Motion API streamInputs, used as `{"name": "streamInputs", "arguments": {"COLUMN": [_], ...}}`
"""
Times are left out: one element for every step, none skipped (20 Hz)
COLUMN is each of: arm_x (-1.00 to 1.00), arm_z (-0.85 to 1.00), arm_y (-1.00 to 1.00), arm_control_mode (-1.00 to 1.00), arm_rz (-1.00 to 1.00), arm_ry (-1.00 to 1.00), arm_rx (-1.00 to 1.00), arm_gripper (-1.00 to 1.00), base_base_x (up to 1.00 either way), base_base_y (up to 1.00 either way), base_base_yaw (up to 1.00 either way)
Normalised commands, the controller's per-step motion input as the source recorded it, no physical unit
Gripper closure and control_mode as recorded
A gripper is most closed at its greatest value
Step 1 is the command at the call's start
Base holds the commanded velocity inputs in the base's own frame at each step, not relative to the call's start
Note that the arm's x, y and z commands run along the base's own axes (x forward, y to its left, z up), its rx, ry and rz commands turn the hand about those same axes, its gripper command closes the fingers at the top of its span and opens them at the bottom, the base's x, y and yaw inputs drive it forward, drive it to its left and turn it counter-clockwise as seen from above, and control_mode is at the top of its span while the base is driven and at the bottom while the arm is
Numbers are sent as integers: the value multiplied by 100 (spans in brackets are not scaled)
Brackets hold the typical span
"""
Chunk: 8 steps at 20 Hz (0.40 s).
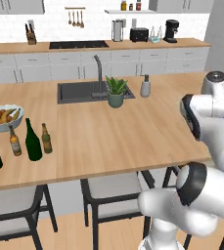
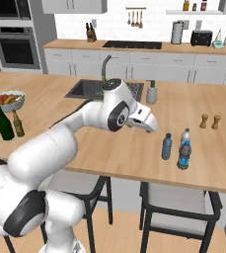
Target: Move the plastic bottles in the middle to the plastics group, and the glass bottles in the middle to the glass group.
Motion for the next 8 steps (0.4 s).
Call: {"name": "streamInputs", "arguments": {"arm_x": [-97,-89,-77,-69,-56,-61,-62,-67], "arm_z": [0,0,0,0,0,-4,-9,-14], "arm_y": [45,44,55,59,59,74,78,80], "arm_control_mode": [-100,-100,-100,-100,-100,-100,-100,-100], "arm_rz": [38,37,37,34,34,31,25,18], "arm_ry": [-3,-4,-1,-2,0,0,0,-1], "arm_rx": [0,0,0,0,0,-3,-4,-4], "arm_gripper": [-100,-100,-100,-100,-100,-100,-100,-100], "base_base_x": [0,0,0,0,0,0,0,0], "base_base_y": [0,0,0,0,0,0,0,0], "base_base_yaw": [0,0,0,0,0,0,0,0]}}
